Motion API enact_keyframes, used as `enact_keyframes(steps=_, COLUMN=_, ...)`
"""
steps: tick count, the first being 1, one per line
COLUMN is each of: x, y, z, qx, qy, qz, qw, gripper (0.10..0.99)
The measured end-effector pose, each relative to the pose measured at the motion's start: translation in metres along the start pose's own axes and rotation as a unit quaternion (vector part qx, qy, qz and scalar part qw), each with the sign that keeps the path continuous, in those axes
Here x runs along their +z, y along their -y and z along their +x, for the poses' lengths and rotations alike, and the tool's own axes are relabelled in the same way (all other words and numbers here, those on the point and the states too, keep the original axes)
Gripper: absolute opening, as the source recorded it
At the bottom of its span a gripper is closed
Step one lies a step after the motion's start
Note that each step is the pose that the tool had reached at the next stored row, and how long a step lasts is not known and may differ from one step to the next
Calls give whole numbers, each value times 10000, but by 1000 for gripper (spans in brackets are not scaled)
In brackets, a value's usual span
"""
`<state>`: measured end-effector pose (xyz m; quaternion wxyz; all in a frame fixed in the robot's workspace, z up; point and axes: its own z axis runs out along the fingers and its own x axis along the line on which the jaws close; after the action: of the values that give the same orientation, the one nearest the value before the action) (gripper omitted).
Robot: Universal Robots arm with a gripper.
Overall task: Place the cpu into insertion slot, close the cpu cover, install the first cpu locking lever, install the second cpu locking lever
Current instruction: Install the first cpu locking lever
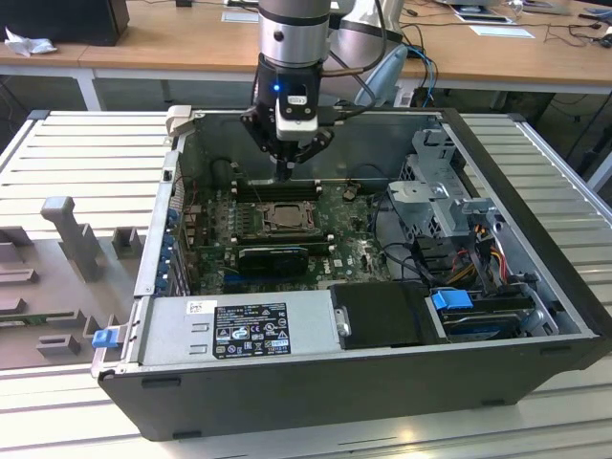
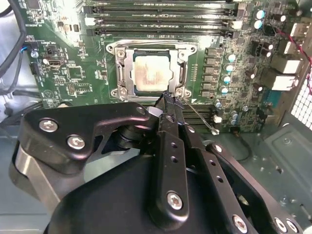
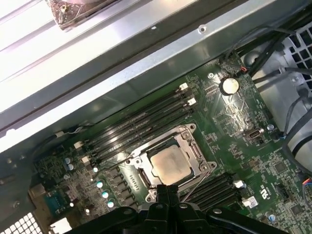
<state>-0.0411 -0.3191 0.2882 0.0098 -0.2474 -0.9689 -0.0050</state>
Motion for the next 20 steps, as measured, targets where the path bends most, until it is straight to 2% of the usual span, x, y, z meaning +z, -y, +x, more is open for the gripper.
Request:
enact_keyframes(steps=4, x=0, y=1, z=0, qx=-255, qy=-1, qz=6, qw=9997, gripper=106)
enact_keyframes(steps=12, x=0, y=1, z=-1, qx=-520, qy=-3, qz=11, qw=9986, gripper=106)
enact_keyframes(steps=14, x=0, y=1, z=0, qx=-716, qy=-4, qz=16, qw=9974, gripper=106)
enact_keyframes(steps=20, x=0, y=1, z=0, qx=-1054, qy=-5, qz=23, qw=9944, gripper=106)
